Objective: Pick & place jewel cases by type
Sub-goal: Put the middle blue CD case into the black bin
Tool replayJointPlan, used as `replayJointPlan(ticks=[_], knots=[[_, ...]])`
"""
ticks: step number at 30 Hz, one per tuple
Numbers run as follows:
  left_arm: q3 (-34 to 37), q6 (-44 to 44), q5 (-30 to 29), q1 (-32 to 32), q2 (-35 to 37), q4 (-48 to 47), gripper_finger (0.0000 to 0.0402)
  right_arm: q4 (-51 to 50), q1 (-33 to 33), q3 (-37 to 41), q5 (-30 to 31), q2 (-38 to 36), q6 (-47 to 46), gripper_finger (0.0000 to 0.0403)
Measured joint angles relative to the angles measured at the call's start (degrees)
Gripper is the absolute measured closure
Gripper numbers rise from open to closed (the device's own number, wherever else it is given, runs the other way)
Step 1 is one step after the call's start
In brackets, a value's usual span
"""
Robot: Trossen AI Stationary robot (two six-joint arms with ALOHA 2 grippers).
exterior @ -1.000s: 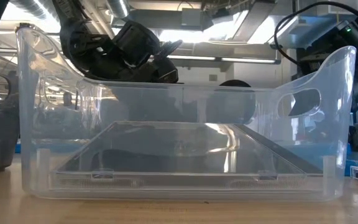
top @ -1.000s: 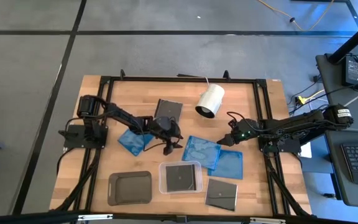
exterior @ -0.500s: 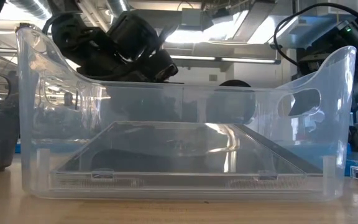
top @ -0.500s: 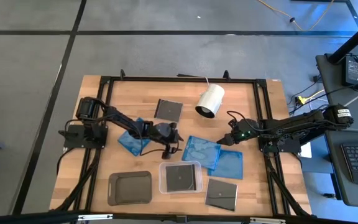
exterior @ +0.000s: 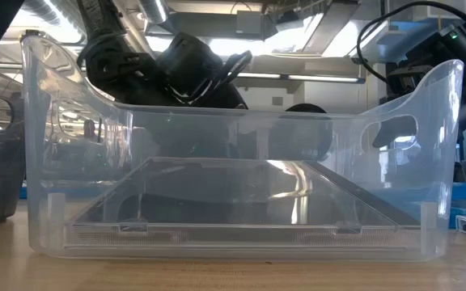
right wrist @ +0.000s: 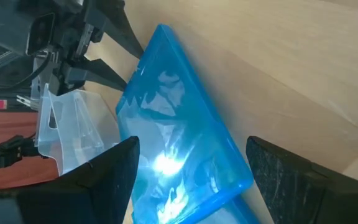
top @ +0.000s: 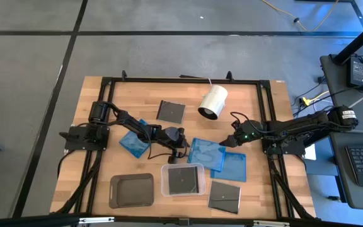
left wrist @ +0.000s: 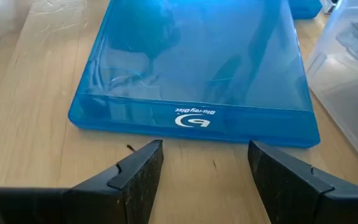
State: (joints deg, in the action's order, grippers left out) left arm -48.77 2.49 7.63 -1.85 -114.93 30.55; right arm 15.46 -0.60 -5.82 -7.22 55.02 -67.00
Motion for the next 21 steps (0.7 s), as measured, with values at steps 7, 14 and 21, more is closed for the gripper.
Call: replayJointPlan(ticks=[7,14,21], knots=[[-0.15,0.39,-0.17,0.00,-0.14,0.02,0.0166,-3.13,0.19,0.00,-4.12,0.05,-0.32,0.0104],[-0.12,-0.12,-2.07,-0.09,-0.22,0.40,0.0166,-0.30,0.20,0.00,-4.94,0.87,-0.33,0.0104],[-0.08,-0.23,-2.77,-0.09,-0.31,1.02,0.0166,-1.15,0.21,0.00,-7.97,1.32,0.68,0.0106]])
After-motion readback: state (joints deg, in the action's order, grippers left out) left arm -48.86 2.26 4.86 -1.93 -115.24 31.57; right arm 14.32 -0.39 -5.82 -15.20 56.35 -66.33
